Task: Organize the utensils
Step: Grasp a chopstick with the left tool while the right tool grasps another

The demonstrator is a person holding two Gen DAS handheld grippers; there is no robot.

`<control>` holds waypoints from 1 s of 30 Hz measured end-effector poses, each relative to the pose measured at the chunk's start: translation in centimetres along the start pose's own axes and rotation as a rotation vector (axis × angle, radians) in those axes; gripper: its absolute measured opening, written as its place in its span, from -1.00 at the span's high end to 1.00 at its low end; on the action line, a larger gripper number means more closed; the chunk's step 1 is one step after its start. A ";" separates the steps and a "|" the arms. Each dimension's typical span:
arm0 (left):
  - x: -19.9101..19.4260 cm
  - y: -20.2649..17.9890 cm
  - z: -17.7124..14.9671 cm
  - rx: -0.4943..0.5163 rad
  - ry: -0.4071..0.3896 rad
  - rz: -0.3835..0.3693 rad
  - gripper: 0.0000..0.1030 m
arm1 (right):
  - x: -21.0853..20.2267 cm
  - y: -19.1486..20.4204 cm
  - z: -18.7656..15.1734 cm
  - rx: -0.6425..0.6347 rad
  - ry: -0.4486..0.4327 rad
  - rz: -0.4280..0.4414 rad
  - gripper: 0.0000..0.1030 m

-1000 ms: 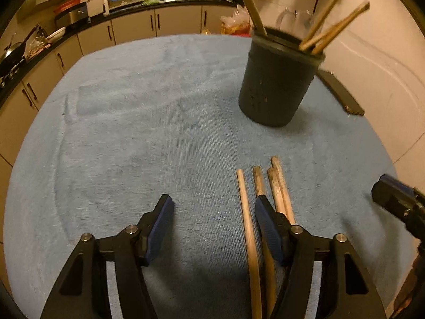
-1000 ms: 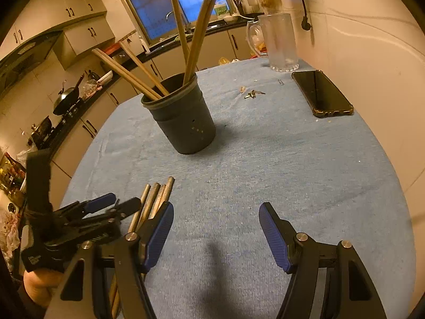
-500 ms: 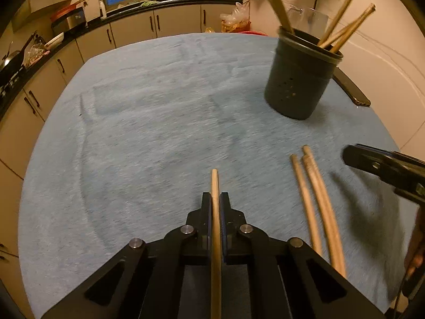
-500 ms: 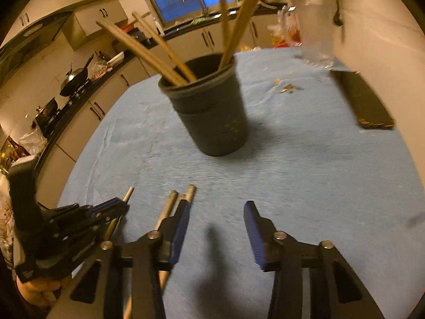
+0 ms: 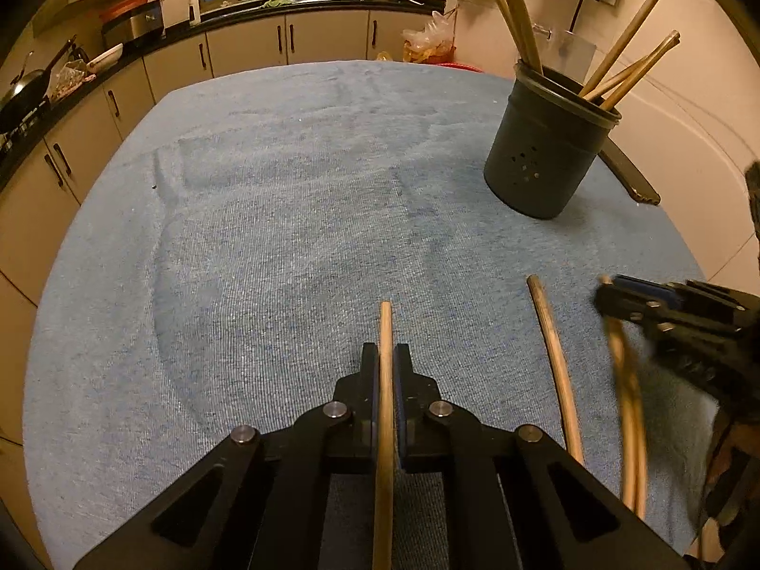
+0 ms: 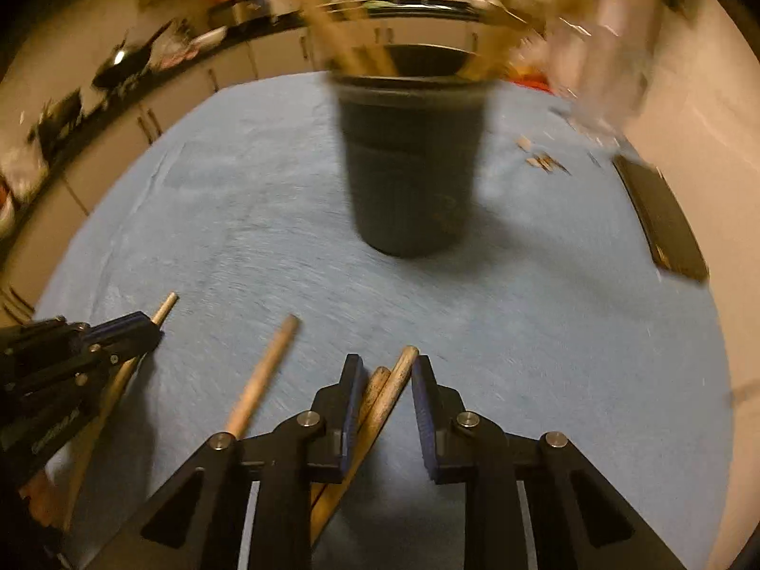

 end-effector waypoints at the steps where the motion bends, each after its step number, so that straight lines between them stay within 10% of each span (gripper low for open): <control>1: 0.1 0.0 0.0 0.000 0.000 0.002 0.87 | -0.1 -0.9 -0.3 0.019 0.004 0.002 0.56; 11: -0.1 0.0 -0.1 -0.004 -0.001 0.010 0.87 | 0.1 -8.2 -0.8 0.325 0.053 0.163 0.60; 30: -0.2 -0.1 -0.3 -0.014 -0.010 0.013 0.87 | 0.0 -3.7 -1.0 0.089 0.039 0.006 0.65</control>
Point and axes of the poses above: each gripper's, at about its wrist camera, not at the fingertips, and x roughly the way its jaws point, y to its left, z to its top, the point moved 8 cm from there along x, roughly the way its jaws point, and after that the axes turned 9 degrees about -z, right-handed, at the moved point
